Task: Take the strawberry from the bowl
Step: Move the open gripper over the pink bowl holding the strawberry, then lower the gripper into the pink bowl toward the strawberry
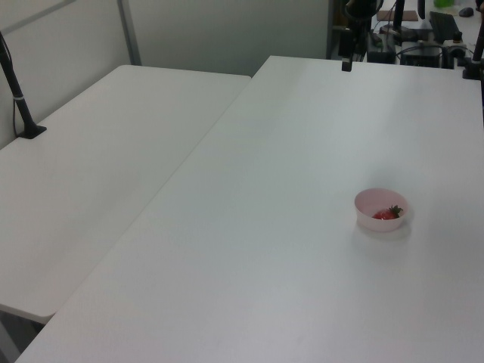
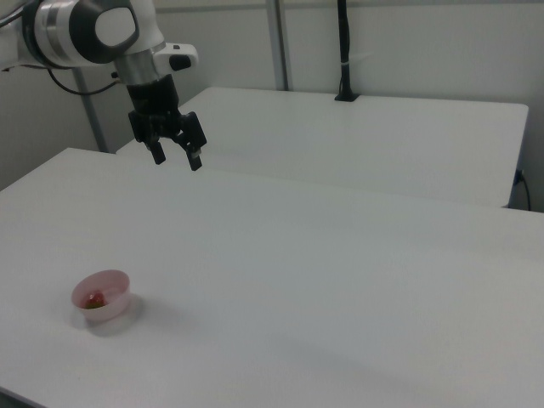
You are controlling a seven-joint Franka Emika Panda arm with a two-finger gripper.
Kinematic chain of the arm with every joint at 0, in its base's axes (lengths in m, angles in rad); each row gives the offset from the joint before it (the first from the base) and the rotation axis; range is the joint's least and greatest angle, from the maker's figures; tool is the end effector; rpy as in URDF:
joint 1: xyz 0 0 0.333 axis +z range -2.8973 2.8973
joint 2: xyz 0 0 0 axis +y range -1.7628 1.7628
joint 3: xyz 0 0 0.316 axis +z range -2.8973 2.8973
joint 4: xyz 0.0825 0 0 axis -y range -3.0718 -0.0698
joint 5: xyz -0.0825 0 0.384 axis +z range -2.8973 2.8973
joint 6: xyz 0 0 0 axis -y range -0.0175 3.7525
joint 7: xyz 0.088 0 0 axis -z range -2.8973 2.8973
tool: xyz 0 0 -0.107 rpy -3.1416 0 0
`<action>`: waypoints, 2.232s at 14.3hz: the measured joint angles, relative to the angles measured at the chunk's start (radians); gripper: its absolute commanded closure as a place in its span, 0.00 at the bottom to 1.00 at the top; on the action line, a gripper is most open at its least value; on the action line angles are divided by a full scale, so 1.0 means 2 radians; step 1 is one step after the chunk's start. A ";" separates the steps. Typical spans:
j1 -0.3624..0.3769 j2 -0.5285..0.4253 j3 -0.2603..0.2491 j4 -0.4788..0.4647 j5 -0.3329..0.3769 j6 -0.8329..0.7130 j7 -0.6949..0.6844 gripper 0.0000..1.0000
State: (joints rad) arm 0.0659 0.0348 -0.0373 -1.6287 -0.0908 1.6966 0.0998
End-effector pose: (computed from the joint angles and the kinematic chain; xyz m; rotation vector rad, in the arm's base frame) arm 0.5750 0.0082 0.5889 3.0503 -0.0934 0.0594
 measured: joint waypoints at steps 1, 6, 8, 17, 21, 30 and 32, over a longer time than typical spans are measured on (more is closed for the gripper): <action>0.000 0.001 0.001 0.000 0.000 0.000 0.000 0.00; -0.006 0.001 -0.001 0.002 0.000 0.000 -0.004 0.00; -0.006 0.001 -0.001 0.002 0.000 0.000 -0.027 0.00; -0.004 0.009 0.003 -0.001 0.000 0.000 -0.065 0.00; 0.028 0.025 0.006 -0.019 0.005 0.000 -0.065 0.01; 0.128 0.031 0.033 -0.180 0.022 0.077 -0.021 0.15; 0.143 0.033 0.037 -0.201 0.022 0.087 -0.007 0.26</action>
State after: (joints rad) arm 0.3511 0.0999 0.0359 -2.0309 -0.0467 1.8699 0.0849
